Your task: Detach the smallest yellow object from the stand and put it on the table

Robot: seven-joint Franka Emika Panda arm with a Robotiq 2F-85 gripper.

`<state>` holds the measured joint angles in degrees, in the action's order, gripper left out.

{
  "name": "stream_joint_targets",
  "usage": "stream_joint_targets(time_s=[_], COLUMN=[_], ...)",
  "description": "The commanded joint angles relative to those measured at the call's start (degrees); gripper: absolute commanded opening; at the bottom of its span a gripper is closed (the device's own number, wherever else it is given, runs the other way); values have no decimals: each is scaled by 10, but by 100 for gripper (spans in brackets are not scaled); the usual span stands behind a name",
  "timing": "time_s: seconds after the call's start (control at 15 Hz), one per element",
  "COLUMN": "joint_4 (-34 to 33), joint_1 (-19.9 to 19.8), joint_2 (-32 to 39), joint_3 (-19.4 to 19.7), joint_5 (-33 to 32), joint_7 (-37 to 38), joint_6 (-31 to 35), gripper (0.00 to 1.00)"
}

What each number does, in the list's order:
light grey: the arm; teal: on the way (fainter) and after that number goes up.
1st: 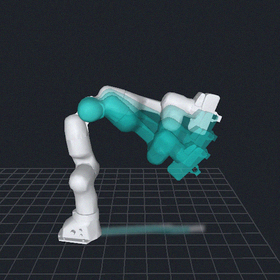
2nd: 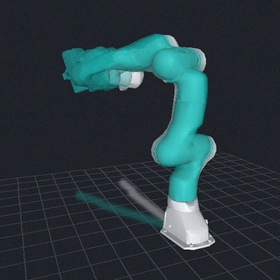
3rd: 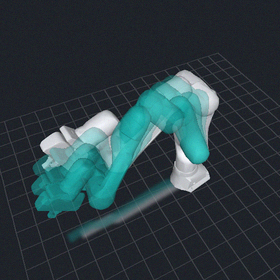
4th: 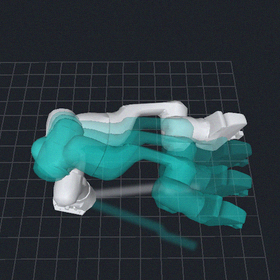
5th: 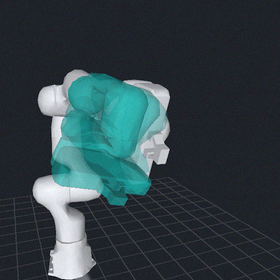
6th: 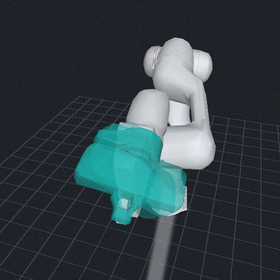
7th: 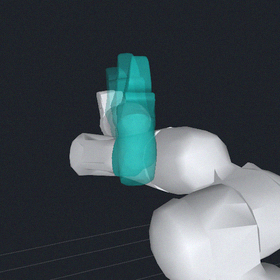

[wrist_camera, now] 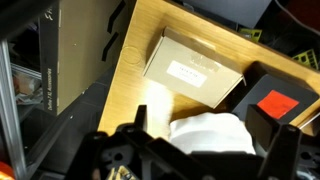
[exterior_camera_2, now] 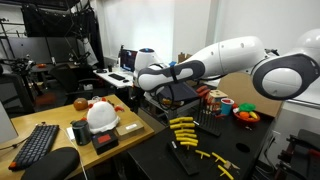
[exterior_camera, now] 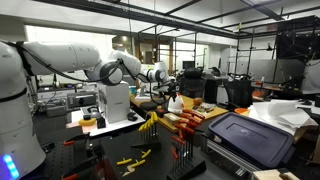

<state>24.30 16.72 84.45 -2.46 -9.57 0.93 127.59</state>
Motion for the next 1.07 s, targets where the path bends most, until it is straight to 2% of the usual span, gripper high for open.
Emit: stream_joint_targets(time_s=[0.0,0.6,0.73,1.0], joint_4=[-3,-22,-27,-43], joint_1=[-8,-35,-44,-71], joint_2=[0,0,0,0], joint_3=[17,54,46,-4], joint_5=[-1,38,49,106], joint_7=[88,225,227,159], joint_6=[35,2,-21,-103], gripper=[100,100,100,100])
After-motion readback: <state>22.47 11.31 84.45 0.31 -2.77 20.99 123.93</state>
